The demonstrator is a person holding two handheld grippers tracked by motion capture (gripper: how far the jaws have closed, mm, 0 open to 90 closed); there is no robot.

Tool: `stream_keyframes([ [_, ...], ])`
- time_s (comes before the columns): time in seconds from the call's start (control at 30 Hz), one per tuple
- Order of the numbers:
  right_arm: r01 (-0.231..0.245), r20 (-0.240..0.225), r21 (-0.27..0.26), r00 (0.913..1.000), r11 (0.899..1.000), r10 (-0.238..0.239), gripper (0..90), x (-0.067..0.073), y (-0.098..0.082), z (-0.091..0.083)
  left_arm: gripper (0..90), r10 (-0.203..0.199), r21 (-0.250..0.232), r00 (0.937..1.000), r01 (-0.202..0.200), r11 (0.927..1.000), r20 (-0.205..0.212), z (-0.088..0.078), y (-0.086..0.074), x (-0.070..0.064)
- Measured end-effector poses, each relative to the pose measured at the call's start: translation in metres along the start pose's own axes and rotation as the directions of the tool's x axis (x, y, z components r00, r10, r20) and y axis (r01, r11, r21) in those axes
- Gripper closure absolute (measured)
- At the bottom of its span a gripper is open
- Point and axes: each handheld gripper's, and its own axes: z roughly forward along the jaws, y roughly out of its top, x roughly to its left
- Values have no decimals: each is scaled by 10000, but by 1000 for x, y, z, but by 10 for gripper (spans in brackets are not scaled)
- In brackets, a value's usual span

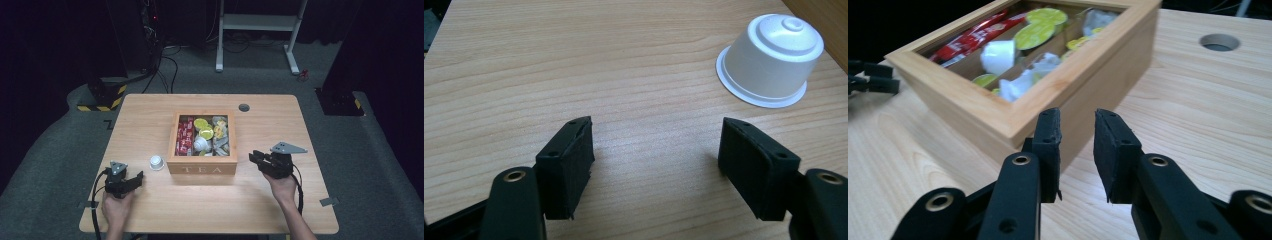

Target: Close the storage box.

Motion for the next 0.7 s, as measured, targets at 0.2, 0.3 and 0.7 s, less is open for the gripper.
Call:
stream_keyframes([
  [0.2, -313, 335, -31, 9989, 9995, 314, 696, -13, -2, -5, 300, 3, -2, 10000, -3, 10000, 13, 0, 0, 0],
  [0.3, -375, 496, -133, 9980, 9992, 381, 690, -17, -4, -9, 298, 3, 0, 10000, -3, 10000, 18, 0, 0, 0],
  [0.7, -767, 1137, -186, 9904, 9969, 783, 670, -36, -18, -23, 297, 14, 10, 10000, -14, 10000, 31, 0, 0, 0],
])
